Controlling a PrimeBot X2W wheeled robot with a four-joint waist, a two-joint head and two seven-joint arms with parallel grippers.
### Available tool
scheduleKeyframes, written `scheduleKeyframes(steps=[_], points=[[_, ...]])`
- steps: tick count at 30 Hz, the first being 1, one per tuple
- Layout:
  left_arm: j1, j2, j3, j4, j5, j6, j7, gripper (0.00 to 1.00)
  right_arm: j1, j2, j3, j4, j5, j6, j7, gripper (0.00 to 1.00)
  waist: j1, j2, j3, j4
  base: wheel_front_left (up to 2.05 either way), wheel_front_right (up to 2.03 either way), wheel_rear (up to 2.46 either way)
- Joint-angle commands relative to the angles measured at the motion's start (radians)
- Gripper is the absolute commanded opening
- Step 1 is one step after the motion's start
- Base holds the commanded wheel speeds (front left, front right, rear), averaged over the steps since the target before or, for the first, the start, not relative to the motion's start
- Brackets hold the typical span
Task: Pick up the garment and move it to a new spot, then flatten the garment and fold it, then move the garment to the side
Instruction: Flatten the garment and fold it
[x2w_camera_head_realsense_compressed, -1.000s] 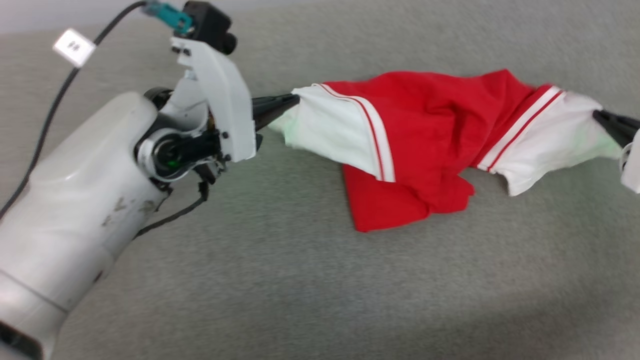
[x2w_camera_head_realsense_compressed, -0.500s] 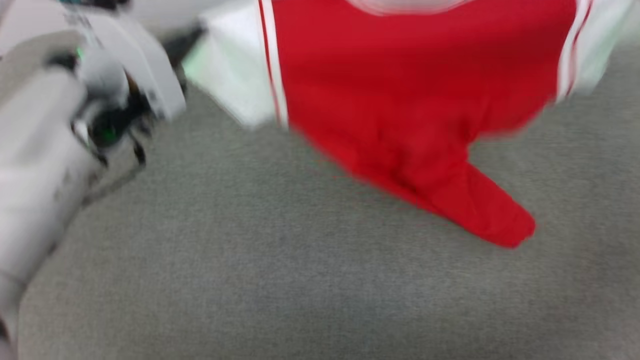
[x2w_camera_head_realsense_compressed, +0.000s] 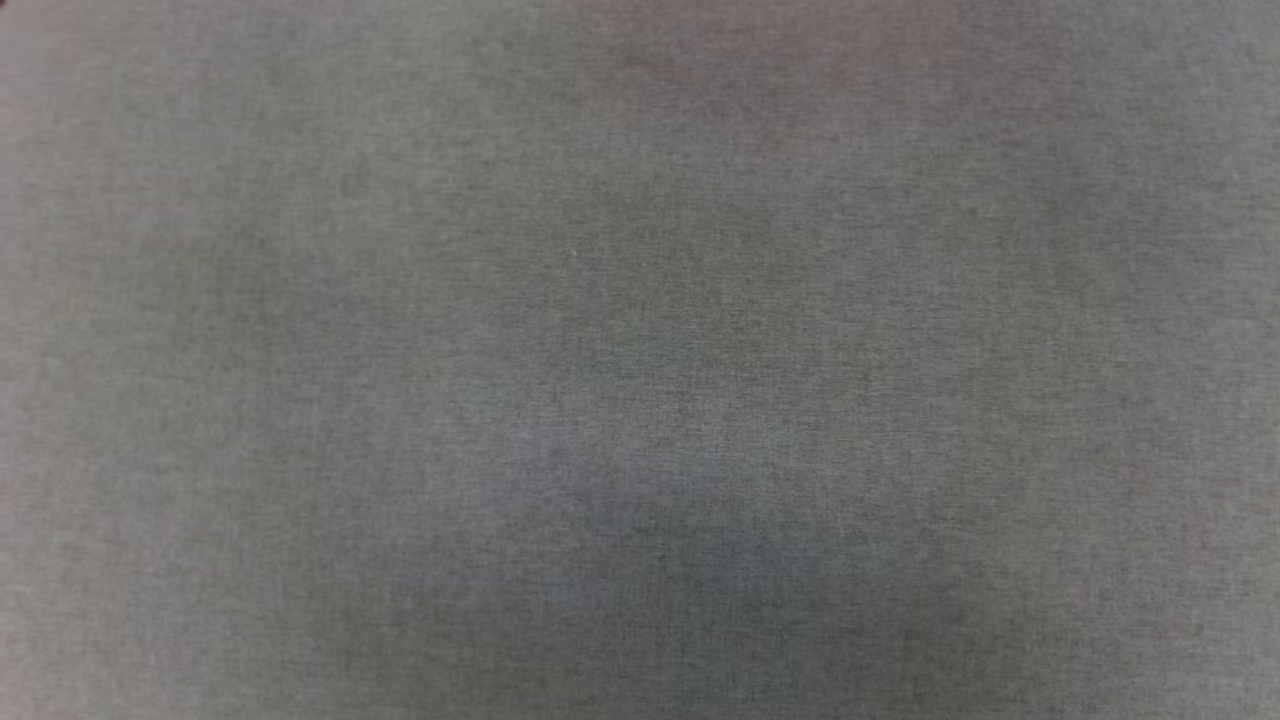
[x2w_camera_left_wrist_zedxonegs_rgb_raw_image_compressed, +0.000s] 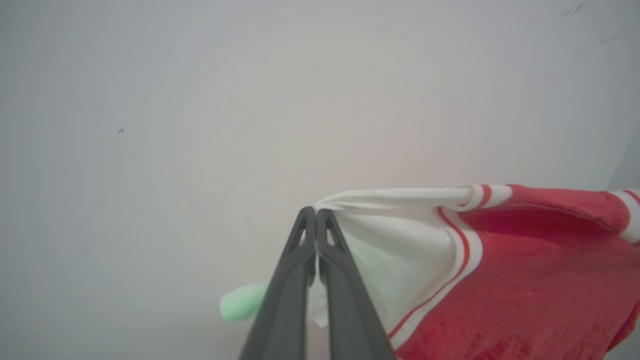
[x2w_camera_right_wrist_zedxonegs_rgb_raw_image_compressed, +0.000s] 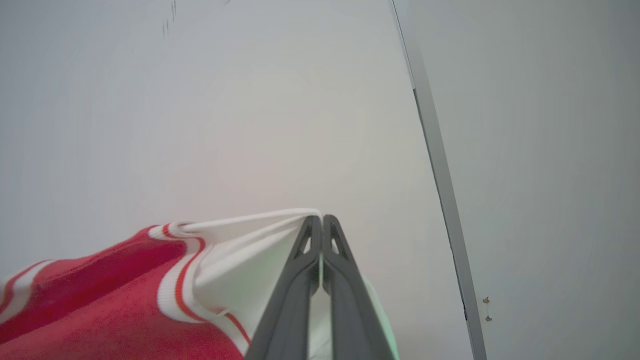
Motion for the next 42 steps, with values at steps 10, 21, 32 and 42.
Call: scheduleKeyframes(steps=[10, 21, 32, 42], points=[[0.247, -0.004, 0.0, -0.072, -0.102, -0.045, 0.042, 0.0, 0.178, 0.008, 0.126, -0.05, 0.102, -0.002, 0.101, 0.0, 0.0, 0.0, -0.052, 0.014, 0.0, 0.0, 0.0], [0.716, 0.128, -0.004, -0.447, -0.255, -0.045, 0.002, 0.0, 0.832, -0.145, 0.227, -0.555, 0.397, -0.001, 0.356, 0.0, 0.0, 0.0, -0.127, 0.036, 0.0, 0.0, 0.0], [1.064, 0.216, 0.04, -0.669, -0.23, -0.046, -0.017, 0.0, 1.417, -0.205, 0.071, -1.09, 0.459, -0.001, 0.642, 0.0, 0.0, 0.0, -0.192, 0.016, 0.0, 0.0, 0.0], [1.399, 0.211, 0.207, -0.871, -0.125, 0.032, -0.017, 0.0, 1.71, -0.176, -0.036, -1.351, 0.463, -0.001, 0.829, 0.0, 0.0, 0.0, -0.226, 0.018, 0.0, 0.0, 0.0]])
